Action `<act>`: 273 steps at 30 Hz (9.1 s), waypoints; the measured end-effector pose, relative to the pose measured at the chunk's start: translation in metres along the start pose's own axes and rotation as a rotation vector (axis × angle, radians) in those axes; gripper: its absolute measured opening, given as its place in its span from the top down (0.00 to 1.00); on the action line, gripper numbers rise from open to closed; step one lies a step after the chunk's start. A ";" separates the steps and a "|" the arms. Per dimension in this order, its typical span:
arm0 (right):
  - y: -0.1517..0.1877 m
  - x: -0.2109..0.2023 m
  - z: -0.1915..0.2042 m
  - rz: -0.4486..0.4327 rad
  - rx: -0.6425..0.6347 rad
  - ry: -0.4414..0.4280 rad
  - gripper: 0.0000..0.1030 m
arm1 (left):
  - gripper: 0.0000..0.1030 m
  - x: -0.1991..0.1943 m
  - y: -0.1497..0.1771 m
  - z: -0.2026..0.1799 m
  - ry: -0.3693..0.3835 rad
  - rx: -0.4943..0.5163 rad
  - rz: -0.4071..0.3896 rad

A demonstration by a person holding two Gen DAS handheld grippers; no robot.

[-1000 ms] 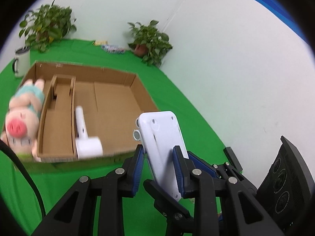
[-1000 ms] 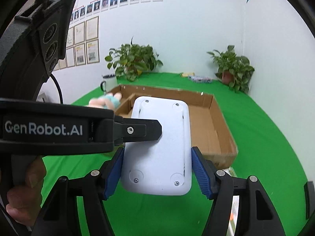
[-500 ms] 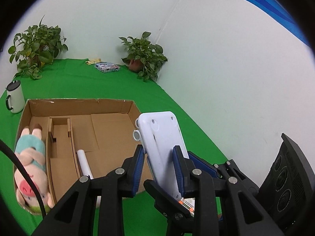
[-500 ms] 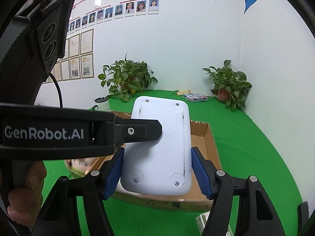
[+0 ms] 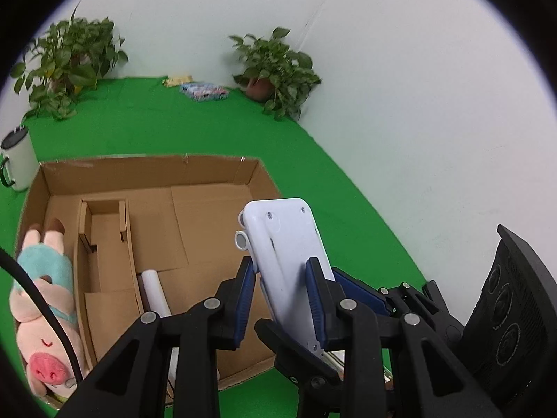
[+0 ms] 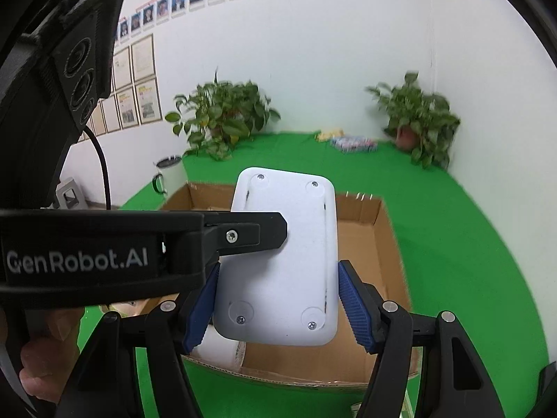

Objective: Organize objects
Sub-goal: 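Lift the white case and carry it into the box with the right gripper, then set the white case beside the hair dryer and open the right gripper, then grasp the white-green medicine box with the right gripper, then lift the medicine box and turn it upright with the right gripper, then lower the medicine box into the box beside the white case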

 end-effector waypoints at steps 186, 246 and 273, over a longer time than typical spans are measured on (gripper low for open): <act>0.293 -0.028 0.077 0.302 0.186 -0.364 0.35 | 0.39 0.025 0.274 0.007 0.001 -0.244 0.237; 0.016 -0.048 0.020 0.075 0.087 -0.221 0.41 | 0.62 -0.021 0.018 -0.033 0.080 -0.023 -0.073; 0.078 0.096 -0.080 0.400 0.240 -0.222 0.41 | 0.64 0.153 0.056 0.018 0.158 -0.217 0.263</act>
Point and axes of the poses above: each gripper's, at about its wrist camera, not at the fingertips, and x roughly the way its jaws point, z to its left, y to its underside, the point moved 8 cm from there along x, roughly the way its jaws point, and after that the axes turned 11 degrees about -y, right-handed, at the moved point
